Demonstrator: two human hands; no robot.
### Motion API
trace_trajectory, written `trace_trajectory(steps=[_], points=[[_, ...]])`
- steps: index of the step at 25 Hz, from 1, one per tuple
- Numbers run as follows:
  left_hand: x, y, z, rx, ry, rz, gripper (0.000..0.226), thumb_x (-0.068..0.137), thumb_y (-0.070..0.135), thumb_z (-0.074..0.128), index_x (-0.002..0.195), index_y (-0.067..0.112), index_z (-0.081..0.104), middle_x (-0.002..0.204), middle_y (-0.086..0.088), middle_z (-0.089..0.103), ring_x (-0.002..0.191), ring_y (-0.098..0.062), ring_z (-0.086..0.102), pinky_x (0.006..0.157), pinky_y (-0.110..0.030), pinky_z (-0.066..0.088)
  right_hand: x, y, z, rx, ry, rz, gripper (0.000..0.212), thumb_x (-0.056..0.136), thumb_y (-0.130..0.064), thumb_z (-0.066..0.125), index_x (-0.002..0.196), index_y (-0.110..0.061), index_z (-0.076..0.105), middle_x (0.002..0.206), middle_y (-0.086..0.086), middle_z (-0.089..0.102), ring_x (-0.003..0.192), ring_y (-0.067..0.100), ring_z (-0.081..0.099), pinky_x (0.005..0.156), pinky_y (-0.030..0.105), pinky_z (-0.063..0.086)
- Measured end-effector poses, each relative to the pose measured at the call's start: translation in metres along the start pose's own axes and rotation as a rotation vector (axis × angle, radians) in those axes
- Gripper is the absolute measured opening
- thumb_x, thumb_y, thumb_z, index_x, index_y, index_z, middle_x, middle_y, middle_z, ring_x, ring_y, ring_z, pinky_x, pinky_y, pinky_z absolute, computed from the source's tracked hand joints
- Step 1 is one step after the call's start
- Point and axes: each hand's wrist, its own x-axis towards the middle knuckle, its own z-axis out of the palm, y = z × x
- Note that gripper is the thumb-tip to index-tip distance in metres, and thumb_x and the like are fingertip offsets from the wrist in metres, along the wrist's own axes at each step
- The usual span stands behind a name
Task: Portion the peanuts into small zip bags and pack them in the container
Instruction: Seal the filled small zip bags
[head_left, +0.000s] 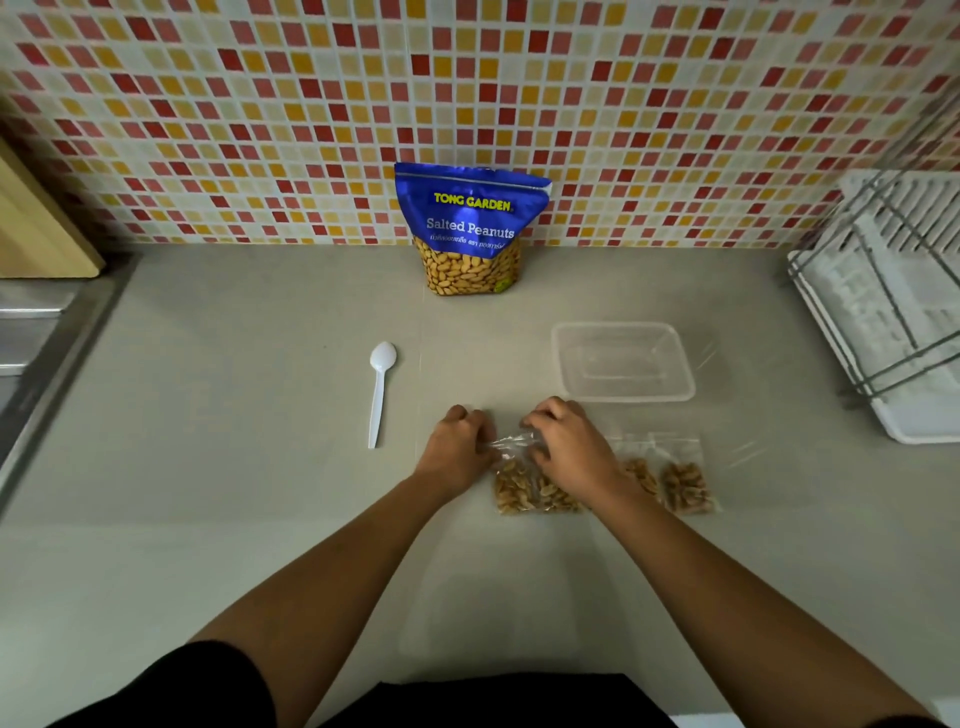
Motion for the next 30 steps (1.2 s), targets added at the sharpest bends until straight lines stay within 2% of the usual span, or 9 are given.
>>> trace_trajectory(steps=[3, 5, 9, 12, 15, 20, 25, 28, 30], points=[[-0.005, -0.004, -0.003, -0.086, 0.027, 0.060, 0.003, 0.083, 0.009, 0.061, 0.084, 0.006, 0.060, 0.083, -0.013, 0.063, 0.075, -0.028, 0.057, 0.064, -0.022, 0.037, -0.003, 0.000, 0.003, -0.006, 0.020, -0.043, 0.028, 0.086, -0.017, 0.060, 0.113, -0.011, 0.062, 0.119, 0.005, 0.054, 0.116, 0.023, 0.044, 0.096, 0.028, 0.038], [-0.010, -0.005, -0.008, -0.176, 0.037, 0.078, 0.008, 0.083, 0.006, 0.060, 0.086, 0.012, 0.056, 0.075, -0.005, 0.061, 0.069, -0.024, 0.058, 0.062, -0.022, 0.041, -0.004, -0.002, 0.001, 0.061, 0.044, -0.039, 0.018, 0.087, -0.017, 0.060, 0.104, -0.012, 0.064, 0.110, 0.004, 0.061, 0.108, 0.020, 0.051, 0.089, 0.026, 0.040], [-0.018, 0.002, -0.035, -0.640, -0.008, 0.006, 0.019, 0.088, 0.001, 0.058, 0.098, 0.017, 0.059, 0.077, 0.002, 0.058, 0.079, -0.024, 0.068, 0.080, -0.029, 0.056, -0.007, -0.013, -0.010, 0.749, 0.101, 0.221, 0.006, 0.086, -0.017, 0.065, 0.088, -0.022, 0.062, 0.088, -0.002, 0.068, 0.085, 0.011, 0.063, 0.075, 0.013, 0.047], [-0.021, 0.012, -0.064, -0.716, -0.010, 0.024, 0.016, 0.088, 0.002, 0.060, 0.093, 0.016, 0.065, 0.083, -0.003, 0.058, 0.079, -0.024, 0.068, 0.082, -0.033, 0.057, -0.007, -0.028, -0.020, 1.054, 0.185, 0.263, 0.009, 0.083, -0.012, 0.068, 0.083, -0.021, 0.065, 0.078, -0.004, 0.070, 0.075, 0.008, 0.067, 0.077, 0.020, 0.051], [-0.023, 0.022, -0.089, -0.635, -0.010, 0.110, 0.009, 0.088, 0.005, 0.060, 0.095, 0.008, 0.064, 0.082, -0.003, 0.060, 0.074, -0.016, 0.068, 0.073, -0.027, 0.059, -0.004, -0.046, -0.034, 1.133, 0.251, 0.230, 0.009, 0.083, -0.010, 0.068, 0.080, -0.019, 0.067, 0.071, -0.005, 0.070, 0.068, 0.007, 0.068, 0.074, 0.021, 0.054], [-0.021, 0.033, -0.102, -0.284, 0.050, 0.257, 0.010, 0.087, 0.017, 0.064, 0.094, 0.012, 0.069, 0.079, 0.006, 0.064, 0.077, -0.015, 0.064, 0.067, -0.028, 0.057, -0.003, -0.061, -0.047, 0.999, 0.319, 0.142, 0.006, 0.082, -0.015, 0.069, 0.082, -0.021, 0.068, 0.077, 0.002, 0.072, 0.073, 0.014, 0.070, 0.073, 0.024, 0.055], [-0.018, 0.044, -0.104, -0.022, 0.159, 0.359, 0.014, 0.091, 0.018, 0.058, 0.097, 0.011, 0.067, 0.085, 0.006, 0.058, 0.073, -0.005, 0.051, 0.063, -0.006, 0.037, -0.002, -0.067, -0.052, 0.936, 0.397, 0.151, 0.011, 0.083, -0.016, 0.068, 0.080, -0.027, 0.066, 0.077, 0.003, 0.071, 0.073, 0.018, 0.069, 0.075, 0.038, 0.057], [-0.018, 0.052, -0.103, 0.107, 0.213, 0.397, 0.015, 0.092, 0.017, 0.053, 0.099, 0.009, 0.064, 0.091, 0.001, 0.057, 0.079, -0.009, 0.049, 0.061, -0.007, 0.033, -0.002, -0.071, -0.053, 0.798, 0.451, 0.214, 0.016, 0.083, -0.024, 0.069, 0.073, -0.035, 0.062, 0.075, -0.005, 0.069, 0.073, 0.014, 0.065, 0.070, 0.040, 0.056], [-0.019, 0.056, -0.104, 0.115, 0.242, 0.401, 0.015, 0.092, 0.018, 0.053, 0.098, 0.010, 0.064, 0.093, -0.001, 0.058, 0.081, -0.012, 0.051, 0.065, -0.017, 0.039, -0.003, -0.076, -0.055, 0.754, 0.511, 0.250, 0.015, 0.082, -0.024, 0.068, 0.073, -0.033, 0.061, 0.074, -0.009, 0.067, 0.073, 0.012, 0.063, 0.067, 0.038, 0.054]])
